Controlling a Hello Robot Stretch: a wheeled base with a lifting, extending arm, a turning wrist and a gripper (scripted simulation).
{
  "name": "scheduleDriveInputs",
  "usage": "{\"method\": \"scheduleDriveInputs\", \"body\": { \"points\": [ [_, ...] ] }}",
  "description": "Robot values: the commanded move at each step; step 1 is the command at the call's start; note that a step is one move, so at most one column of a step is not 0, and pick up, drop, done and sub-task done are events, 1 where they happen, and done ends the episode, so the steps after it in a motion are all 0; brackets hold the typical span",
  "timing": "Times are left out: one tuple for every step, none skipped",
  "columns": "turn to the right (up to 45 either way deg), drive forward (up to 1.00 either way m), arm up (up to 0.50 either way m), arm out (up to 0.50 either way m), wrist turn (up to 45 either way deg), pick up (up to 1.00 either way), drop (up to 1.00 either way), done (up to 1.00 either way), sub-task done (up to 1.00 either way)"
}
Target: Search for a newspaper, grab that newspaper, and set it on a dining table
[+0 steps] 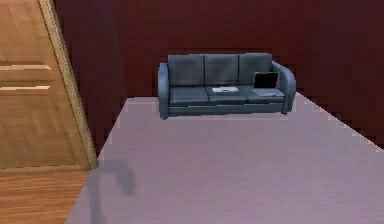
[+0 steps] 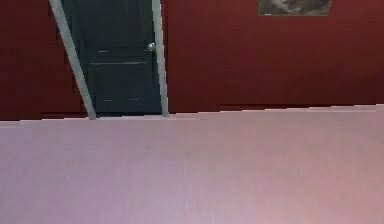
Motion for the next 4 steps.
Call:
{"method": "scheduleDriveInputs", "body": {
  "points": [
    [0.0, 1.00, 0.00, 0.00, 0.0, 0.00, 0.00, 0.00, 0.00],
    [0.0, 0.90, 0.00, 0.00, 0.0, 0.00, 0.00, 0.00, 0.00],
    [-45.0, 0.00, 0.00, 0.00, 0.0, 0.00, 0.00, 0.00, 0.00],
    [-18.0, 0.00, 0.00, 0.00, 0.0, 0.00, 0.00, 0.00, 0.00]
  ]
}}
